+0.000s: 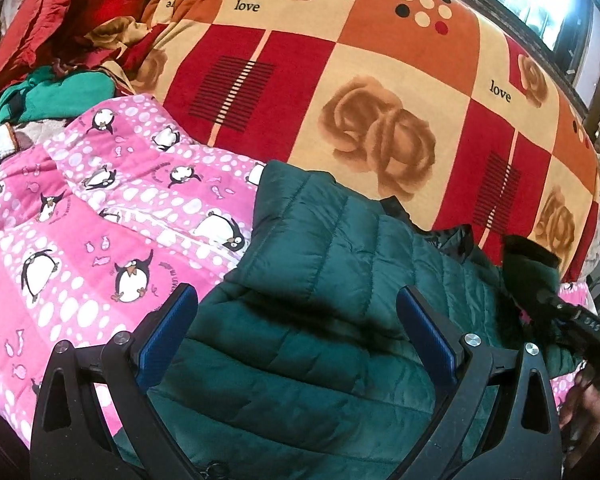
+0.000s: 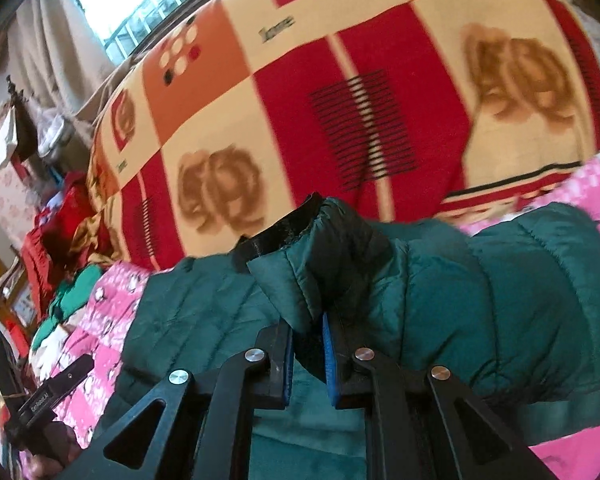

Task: Fold large clothes
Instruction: 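Lift the sleeve with the right gripper, fold it across the jacket body, release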

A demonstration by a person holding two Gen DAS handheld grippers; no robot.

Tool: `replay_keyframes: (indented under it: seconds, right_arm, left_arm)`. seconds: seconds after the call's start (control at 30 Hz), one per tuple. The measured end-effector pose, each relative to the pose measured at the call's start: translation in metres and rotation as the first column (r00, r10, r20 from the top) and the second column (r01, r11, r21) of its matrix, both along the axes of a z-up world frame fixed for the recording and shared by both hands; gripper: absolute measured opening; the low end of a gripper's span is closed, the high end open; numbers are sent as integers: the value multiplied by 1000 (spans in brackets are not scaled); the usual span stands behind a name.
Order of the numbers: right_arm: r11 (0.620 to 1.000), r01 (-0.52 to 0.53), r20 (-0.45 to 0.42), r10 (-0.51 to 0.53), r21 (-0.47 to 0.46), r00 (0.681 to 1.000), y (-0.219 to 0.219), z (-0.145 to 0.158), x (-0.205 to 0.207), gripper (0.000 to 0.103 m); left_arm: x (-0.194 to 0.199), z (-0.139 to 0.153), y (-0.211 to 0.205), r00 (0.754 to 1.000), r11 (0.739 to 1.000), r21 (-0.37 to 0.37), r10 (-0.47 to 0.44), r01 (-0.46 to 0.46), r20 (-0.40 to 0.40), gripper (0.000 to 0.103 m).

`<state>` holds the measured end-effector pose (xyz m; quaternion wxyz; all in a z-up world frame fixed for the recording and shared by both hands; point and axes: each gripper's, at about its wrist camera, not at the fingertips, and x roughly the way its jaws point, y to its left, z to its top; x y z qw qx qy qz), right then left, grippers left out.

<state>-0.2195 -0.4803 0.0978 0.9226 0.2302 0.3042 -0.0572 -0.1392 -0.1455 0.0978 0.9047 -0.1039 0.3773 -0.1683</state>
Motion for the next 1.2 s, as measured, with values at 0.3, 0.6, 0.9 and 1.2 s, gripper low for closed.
replay_keyframes:
  seconds: [0.3, 0.6, 0.9, 1.2]
  right_arm:
    - [994, -101, -17, 101, 38, 995, 51, -13, 34, 12]
    - [983, -161, -52, 166, 88, 985, 88, -32, 70, 12]
    - [976, -176, -113, 190, 125, 975, 104, -54, 83, 12]
    - [972, -216, -117, 225, 88, 967, 121, -52, 93, 25]
  left_arm:
    - [3, -2, 11, 1000, 1000, -22, 19, -19, -14, 100]
    - [8, -2, 23, 999, 998, -42, 39, -40, -24, 100]
    - [12, -9, 30, 996, 994, -86, 58, -65, -72, 100]
    - [6, -4, 24, 998, 996, -85, 34, -39, -61, 100]
